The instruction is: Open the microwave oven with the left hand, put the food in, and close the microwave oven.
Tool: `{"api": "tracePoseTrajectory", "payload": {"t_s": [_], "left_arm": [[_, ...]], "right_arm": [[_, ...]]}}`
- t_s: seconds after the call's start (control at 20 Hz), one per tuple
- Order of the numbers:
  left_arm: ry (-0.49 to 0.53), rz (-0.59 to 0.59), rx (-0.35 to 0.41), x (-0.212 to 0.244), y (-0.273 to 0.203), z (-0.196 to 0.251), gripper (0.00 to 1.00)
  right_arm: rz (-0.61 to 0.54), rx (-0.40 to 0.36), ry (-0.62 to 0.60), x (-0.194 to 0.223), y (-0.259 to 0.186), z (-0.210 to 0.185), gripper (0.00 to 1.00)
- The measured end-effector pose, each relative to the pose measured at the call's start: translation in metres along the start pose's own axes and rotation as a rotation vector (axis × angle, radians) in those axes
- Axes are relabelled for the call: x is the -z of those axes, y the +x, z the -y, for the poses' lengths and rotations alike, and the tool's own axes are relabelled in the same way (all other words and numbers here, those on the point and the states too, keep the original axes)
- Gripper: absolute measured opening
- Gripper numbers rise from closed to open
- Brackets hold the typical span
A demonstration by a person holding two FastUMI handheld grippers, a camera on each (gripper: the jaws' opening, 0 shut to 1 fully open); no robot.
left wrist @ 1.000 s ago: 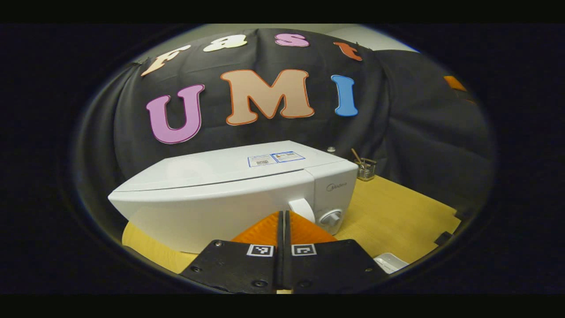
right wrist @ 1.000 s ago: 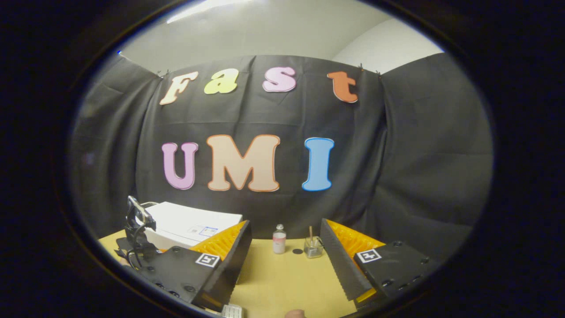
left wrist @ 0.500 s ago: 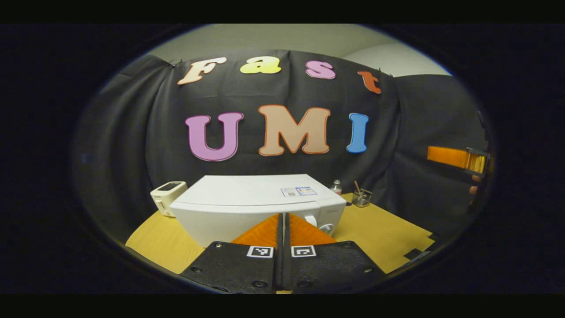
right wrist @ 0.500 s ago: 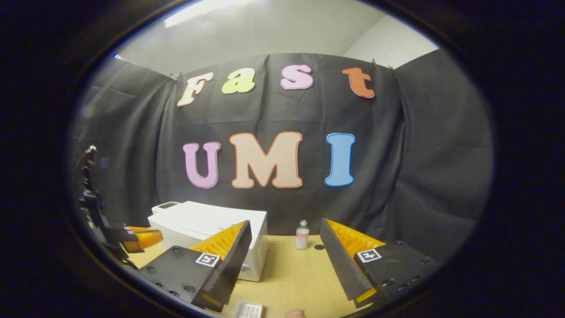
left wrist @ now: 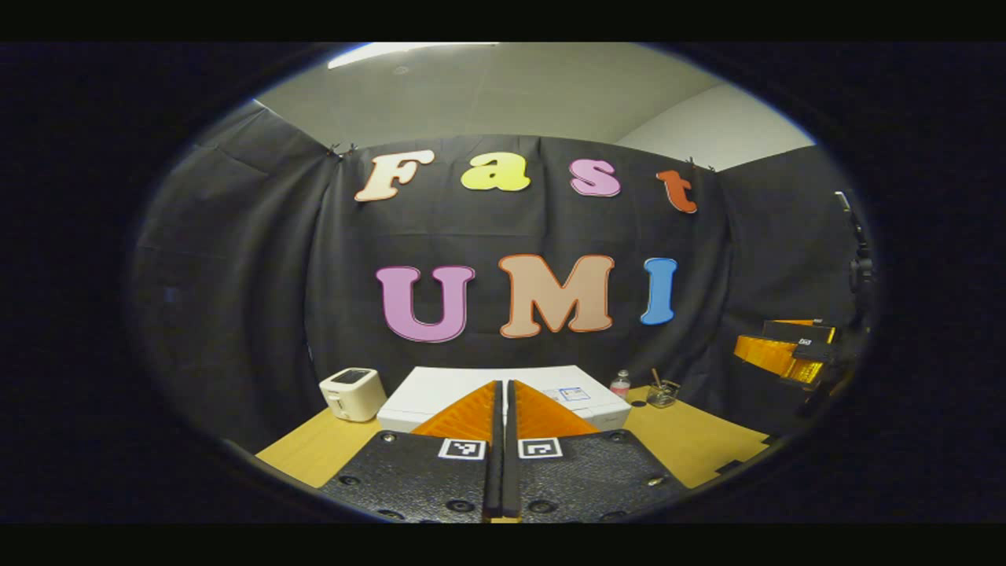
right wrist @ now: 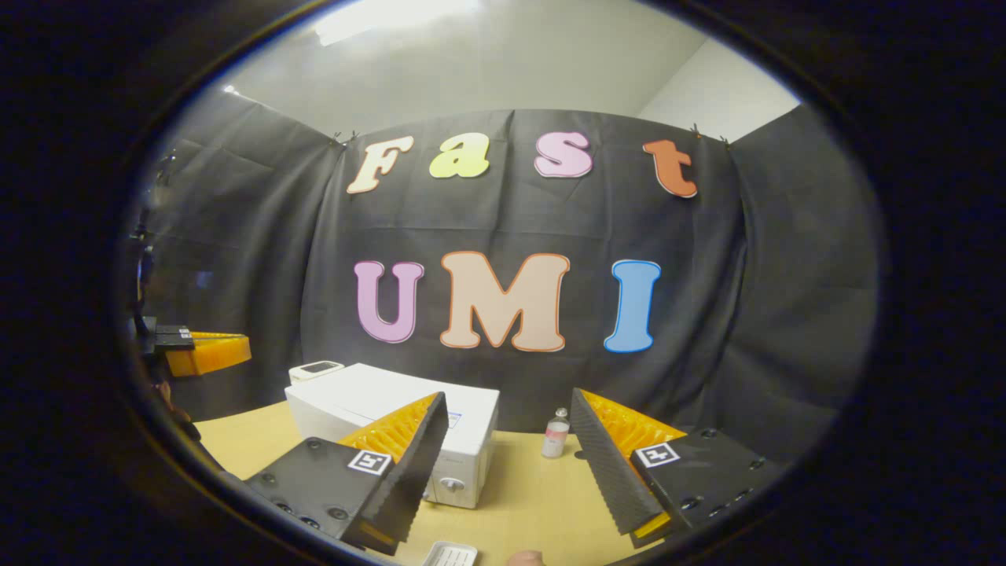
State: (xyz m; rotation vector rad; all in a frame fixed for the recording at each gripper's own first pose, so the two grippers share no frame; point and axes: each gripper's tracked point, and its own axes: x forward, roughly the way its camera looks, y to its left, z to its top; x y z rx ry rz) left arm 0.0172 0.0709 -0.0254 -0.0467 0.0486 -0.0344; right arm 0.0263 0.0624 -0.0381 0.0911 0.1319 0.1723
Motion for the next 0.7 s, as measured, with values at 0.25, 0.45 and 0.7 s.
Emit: {"api": "tracePoseTrajectory", "payload": {"t_s": [0.25,0.45,0.7], "left_arm": [[0.008,0.009,0.019,0.006,-0.008,0.008,0.92],[0.005,0.010,0.017,0.007,-0.012,0.008,0.96],[0.005,0.027,0.024,0.003,-0.009,0.011,0.95]], "right_arm": [[0.020,0.007,-0.023,-0.005,-0.005,-0.013,0.87],[0.016,0.010,-0.030,-0.001,-0.011,-0.015,0.89],[0.020,0.024,-0.029,-0.002,-0.015,-0.011,0.94]]}}
